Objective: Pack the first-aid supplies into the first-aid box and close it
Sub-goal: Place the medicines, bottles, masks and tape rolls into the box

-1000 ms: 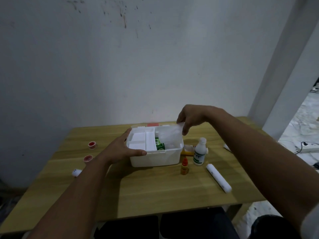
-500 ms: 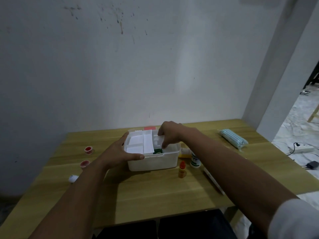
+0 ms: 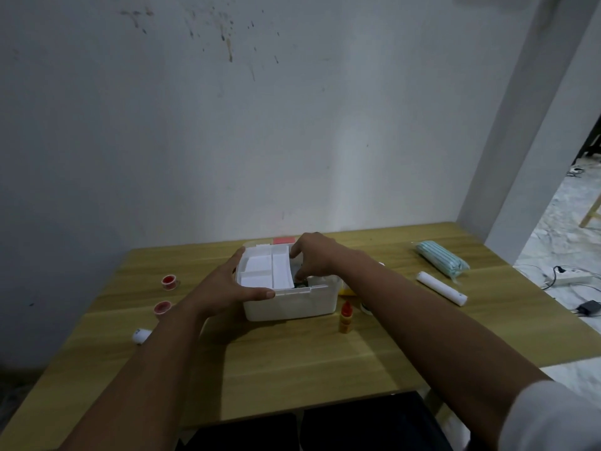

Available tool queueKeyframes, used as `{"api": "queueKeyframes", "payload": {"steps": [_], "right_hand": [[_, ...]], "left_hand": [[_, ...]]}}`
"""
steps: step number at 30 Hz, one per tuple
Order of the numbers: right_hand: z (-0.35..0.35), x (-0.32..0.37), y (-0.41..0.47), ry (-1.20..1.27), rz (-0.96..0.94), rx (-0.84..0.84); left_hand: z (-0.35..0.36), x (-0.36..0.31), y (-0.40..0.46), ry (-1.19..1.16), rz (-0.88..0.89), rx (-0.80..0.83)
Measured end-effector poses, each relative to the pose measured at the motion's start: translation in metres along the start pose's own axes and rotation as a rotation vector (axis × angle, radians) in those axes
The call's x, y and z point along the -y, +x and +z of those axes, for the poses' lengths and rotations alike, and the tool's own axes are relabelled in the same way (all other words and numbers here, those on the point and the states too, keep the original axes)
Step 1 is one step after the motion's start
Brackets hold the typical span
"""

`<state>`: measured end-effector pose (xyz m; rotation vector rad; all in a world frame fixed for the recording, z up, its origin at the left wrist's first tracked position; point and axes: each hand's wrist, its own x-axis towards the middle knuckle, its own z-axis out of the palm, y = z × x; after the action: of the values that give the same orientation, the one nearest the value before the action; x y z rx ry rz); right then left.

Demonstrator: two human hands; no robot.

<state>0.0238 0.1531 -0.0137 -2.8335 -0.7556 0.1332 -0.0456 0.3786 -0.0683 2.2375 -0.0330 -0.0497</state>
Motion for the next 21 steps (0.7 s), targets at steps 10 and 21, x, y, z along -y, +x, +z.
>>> {"api": "queueKeyframes", "payload": {"steps": [10,21], "right_hand": [[-0.015,-0.013,-0.01,0.076,-0.06,-0.066],[-0.049,-0.178,-0.052,-0.027,0.52,-0.306]], "left_hand": [[-0.002,0.001,-0.001,-0.025,0.02,0.024],[-0.002,0.003,-0.001,-0.048,0.017,0.024]]}}
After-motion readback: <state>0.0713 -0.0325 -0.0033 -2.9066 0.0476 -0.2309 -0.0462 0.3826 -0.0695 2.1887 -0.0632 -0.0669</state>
